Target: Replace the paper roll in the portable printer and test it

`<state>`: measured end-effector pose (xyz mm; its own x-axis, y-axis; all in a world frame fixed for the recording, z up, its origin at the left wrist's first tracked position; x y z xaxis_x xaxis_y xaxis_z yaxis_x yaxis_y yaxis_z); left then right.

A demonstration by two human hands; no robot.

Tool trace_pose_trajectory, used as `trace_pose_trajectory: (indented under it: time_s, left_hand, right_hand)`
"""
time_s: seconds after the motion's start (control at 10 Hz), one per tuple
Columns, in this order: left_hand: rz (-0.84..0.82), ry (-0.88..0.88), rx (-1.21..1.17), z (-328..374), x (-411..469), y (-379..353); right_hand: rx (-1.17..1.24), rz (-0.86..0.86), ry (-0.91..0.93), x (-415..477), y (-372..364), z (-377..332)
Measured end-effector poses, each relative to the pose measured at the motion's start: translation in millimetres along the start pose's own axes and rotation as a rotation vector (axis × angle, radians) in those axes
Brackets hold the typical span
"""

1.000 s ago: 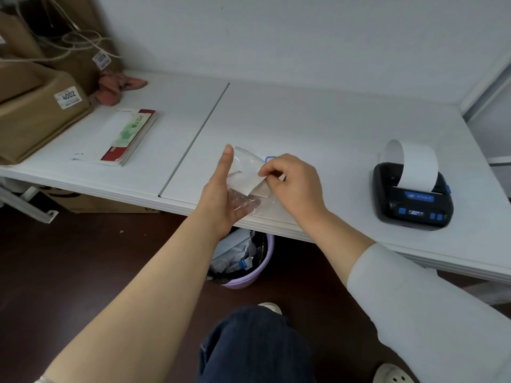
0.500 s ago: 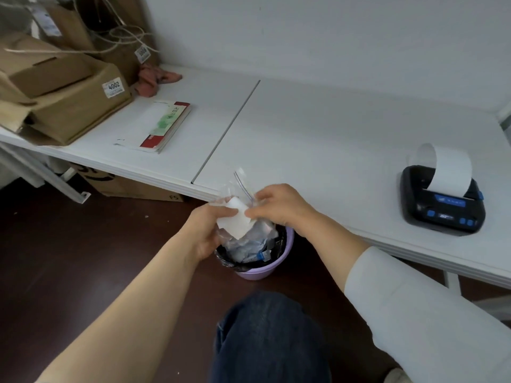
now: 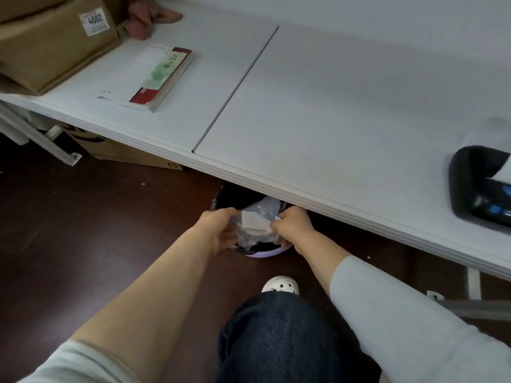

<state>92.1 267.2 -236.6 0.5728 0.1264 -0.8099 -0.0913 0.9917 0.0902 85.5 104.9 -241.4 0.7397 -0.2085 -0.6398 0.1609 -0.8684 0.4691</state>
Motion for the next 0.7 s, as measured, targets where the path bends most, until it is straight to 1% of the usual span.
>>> trace_pose_trajectory:
  time_s: [0.1, 0.2, 0.3, 0.4, 0.5, 0.6, 0.7]
  left_hand:
    - [0.032, -0.013, 0.024, 0, 14, -2]
    - [0.048, -0.03, 0.031, 2, 24, -5]
    - [0.053, -0.025, 0.06, 2, 28, -6]
    - [0.053, -0.039, 0.069, 3, 25, -11]
    - [0.036, -0.057, 0.084, 4, 12, -15]
    - [0.007, -0.09, 0.083, 12, -10, -23]
    - [-0.036, -0.12, 0.086, 18, -40, -32]
  right_hand:
    - [0.137, 0.054, -0.068, 20, -7, 11]
    - [0.21, 0.02, -0.1, 33, -13, 16]
    - [0.229, -0.117, -0.113, 33, -20, 19]
    - [0.083, -0.14, -0.055, 29, -16, 25]
    - [0.025, -0.112, -0.019, 11, 0, 26]
    - [0.013, -0.106, 0.006, -10, 21, 28]
    - [0.057, -0.105, 0.022, -43, 42, 29]
Point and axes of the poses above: each hand's wrist, its own x-axis towards the middle knuckle, its own y-axis out of the back of the hand, z = x × y, the point moved 4 cm from there along x, towards the middle knuckle, and after that the axes turned 2 degrees about z, right-handed, at the moved point
